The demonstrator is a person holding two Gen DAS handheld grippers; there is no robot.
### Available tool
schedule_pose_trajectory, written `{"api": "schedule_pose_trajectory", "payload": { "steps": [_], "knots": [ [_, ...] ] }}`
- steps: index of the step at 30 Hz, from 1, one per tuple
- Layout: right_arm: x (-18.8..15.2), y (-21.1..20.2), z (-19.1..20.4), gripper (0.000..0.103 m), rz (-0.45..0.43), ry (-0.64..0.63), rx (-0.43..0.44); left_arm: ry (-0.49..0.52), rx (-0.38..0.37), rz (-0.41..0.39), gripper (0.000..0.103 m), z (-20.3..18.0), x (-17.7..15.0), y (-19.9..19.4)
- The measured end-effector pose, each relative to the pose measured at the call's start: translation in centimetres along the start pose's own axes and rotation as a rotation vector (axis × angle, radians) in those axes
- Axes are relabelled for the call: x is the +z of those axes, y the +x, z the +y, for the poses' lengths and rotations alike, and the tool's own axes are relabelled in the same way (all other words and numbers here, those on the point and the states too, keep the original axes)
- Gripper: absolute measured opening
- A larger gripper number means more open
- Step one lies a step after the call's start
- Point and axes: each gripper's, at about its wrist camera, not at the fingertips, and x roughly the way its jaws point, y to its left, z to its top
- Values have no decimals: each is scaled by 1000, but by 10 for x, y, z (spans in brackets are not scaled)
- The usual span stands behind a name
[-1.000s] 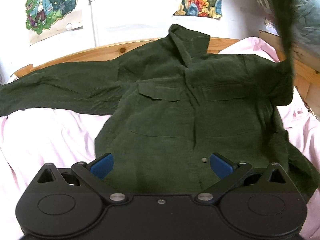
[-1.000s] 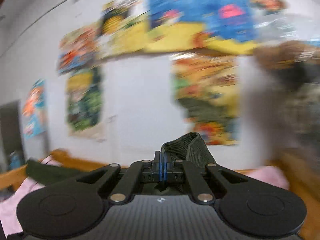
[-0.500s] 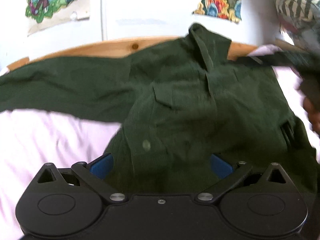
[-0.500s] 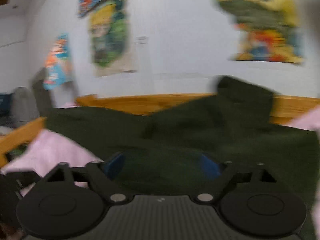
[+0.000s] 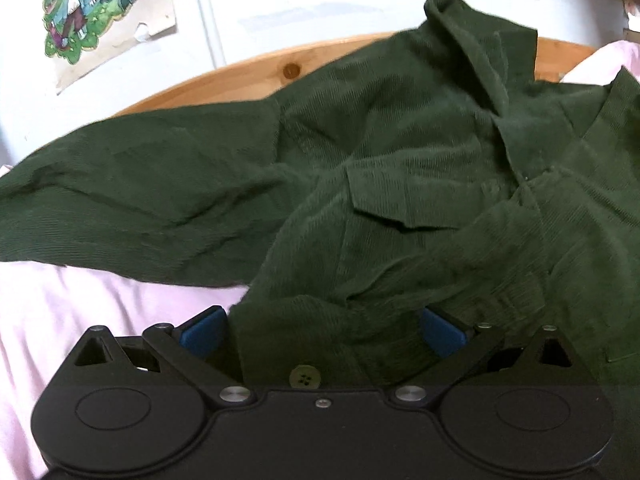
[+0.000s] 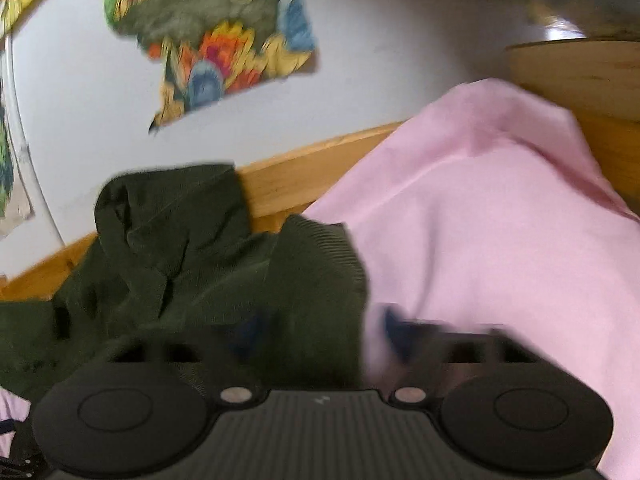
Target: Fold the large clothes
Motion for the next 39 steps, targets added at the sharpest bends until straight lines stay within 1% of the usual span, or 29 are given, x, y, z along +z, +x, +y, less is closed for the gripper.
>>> {"api": "schedule_pose_trajectory", "payload": {
  "steps": [1,3,5,6,8,9,10,11,13,14,15,16,17,19,20,21,22,23,24,25,27,29,31,32,33,34,36,37,39],
  "knots": [
    [4,6,3,7,23,-16,-25,-3,8,-1,102,0,0,2],
    [9,0,3,5,4,-65,-54,-8,13,-6,102,-5,0,7],
    [13,-12,1,5,-25,-154,-114,-23,-8,-26,102,-9,2,9],
    [13,-15,-4,5,-30,-162,-121,-27,-16,-33,102,-12,3,10],
    [13,-11,-12,5,2,-170,-137,-21,-29,-29,102,-20,4,15],
    [10,-9,-14,6,17,-173,-138,-7,-24,-23,103,-26,2,18],
    [5,-14,-14,8,4,-167,-136,9,-4,-20,103,-30,2,22],
    [0,-20,-14,11,-15,-153,-131,15,9,-18,103,-31,2,26],
    [-13,-40,-10,23,-26,-110,-105,-7,0,-17,102,-28,2,29],
    [-20,-51,-6,41,-20,-74,-74,-18,-11,-14,103,-25,2,29],
    [-27,-62,-2,55,-6,-42,-28,-23,-23,-14,103,-22,3,29],
    [-36,-72,3,58,8,-28,7,-28,-36,-14,103,-18,3,28],
    [-44,-80,10,59,19,-33,19,-31,-45,-14,102,-14,3,27],
    [-62,-84,21,59,65,-65,3,-42,-62,-14,102,-8,3,23],
    [-70,-83,25,54,89,-78,-11,-50,-70,-12,102,-5,4,22],
    [-77,-81,28,31,110,-94,-25,-59,-80,-11,102,-1,4,20],
    [-82,-81,29,22,118,-110,-36,-67,-93,-13,102,3,4,16],
    [-84,-84,32,17,107,-126,-51,-70,-103,-17,102,7,4,10],
    [-83,-89,36,13,86,-148,-76,-71,-106,-24,102,10,4,4],
    [-81,-94,38,12,70,-157,-100,-73,-100,-37,102,17,5,-4],
    [-78,-99,38,11,53,-125,-127,-90,-88,-59,102,34,6,-18],
    [-82,-97,39,13,68,-112,-130,-134,-37,-75,102,63,7,-32],
    [-87,-104,50,22,38,-155,-156,-190,56,-74,102,99,9,-39],
    [-89,-112,58,40,12,-179,-177,-214,104,-75,102,116,10,-41],
    [-91,-121,66,63,-17,-186,-197,-240,158,-77,102,134,11,-41],
    [-94,-134,73,71,-47,-161,-199,-264,217,-82,102,155,13,-41],
    [-106,-162,86,81,-102,-75,-157,-307,327,-96,102,190,14,-38],
    [-114,-174,90,84,-119,-42,-140,-350,369,-92,101,211,15,-34],
    [-132,-192,100,91,-155,10,-109,-436,401,-86,97,241,19,-26]
  ]
}}
